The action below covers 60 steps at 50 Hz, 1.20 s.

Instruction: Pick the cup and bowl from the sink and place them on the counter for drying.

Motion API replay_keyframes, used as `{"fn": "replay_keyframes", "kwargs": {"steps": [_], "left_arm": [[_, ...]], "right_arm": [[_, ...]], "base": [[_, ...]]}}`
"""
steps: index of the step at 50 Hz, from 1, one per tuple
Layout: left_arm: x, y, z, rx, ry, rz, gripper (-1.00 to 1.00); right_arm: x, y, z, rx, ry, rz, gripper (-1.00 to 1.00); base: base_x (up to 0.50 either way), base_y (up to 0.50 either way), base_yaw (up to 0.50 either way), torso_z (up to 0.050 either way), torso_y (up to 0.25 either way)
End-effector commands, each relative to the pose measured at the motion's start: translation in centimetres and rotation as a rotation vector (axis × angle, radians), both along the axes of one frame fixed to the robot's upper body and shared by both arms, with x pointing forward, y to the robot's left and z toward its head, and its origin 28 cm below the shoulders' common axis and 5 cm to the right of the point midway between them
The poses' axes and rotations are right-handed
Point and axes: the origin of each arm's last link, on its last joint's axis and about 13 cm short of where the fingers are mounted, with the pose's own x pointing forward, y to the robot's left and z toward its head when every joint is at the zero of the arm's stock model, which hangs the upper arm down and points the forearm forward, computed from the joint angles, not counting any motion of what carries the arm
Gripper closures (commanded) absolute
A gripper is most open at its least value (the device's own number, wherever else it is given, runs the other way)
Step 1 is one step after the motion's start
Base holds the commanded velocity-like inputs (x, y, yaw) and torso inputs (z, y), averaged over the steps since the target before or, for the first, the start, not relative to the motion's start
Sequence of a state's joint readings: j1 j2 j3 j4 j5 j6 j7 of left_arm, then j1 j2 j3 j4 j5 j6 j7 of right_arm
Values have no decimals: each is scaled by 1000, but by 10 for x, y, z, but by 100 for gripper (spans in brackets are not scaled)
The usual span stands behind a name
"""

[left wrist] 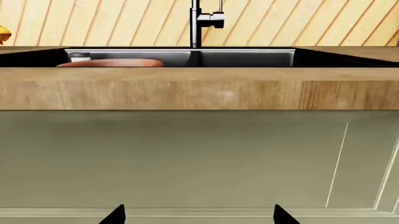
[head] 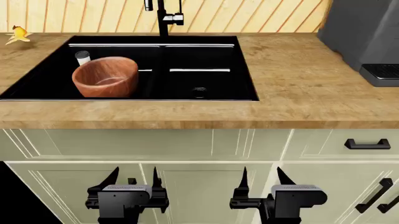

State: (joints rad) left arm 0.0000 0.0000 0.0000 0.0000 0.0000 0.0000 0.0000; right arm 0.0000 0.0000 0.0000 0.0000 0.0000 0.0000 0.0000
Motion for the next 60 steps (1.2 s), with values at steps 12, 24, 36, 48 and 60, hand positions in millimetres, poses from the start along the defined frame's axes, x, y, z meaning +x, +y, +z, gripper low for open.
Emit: {"fn": "replay_keyframes", "kwargs": {"steps": [12, 24, 36, 48, 60], "left_arm": [[0, -1, 1, -6, -7, 1, -100], [7, 28, 74, 109, -70, 36, -100], [3, 57, 169, 183, -8, -16, -100], [46, 69, 255, 92, -22, -165, -100], [71, 73, 289, 181, -34, -109, -100]], "right_arm": [[0, 2, -1, 6, 0, 20, -100], [-13, -33, 65, -85, 4, 79, -100], [-32, -46, 181, -26, 68, 242, -100], [10, -62, 296, -166, 135, 294, -100], [28, -76, 348, -308, 65, 256, -100]], "base": [[0, 0, 0, 0, 0], [0, 0, 0, 0, 0], [0, 0, 0, 0, 0], [0, 0, 0, 0, 0], [0, 0, 0, 0, 0]]}}
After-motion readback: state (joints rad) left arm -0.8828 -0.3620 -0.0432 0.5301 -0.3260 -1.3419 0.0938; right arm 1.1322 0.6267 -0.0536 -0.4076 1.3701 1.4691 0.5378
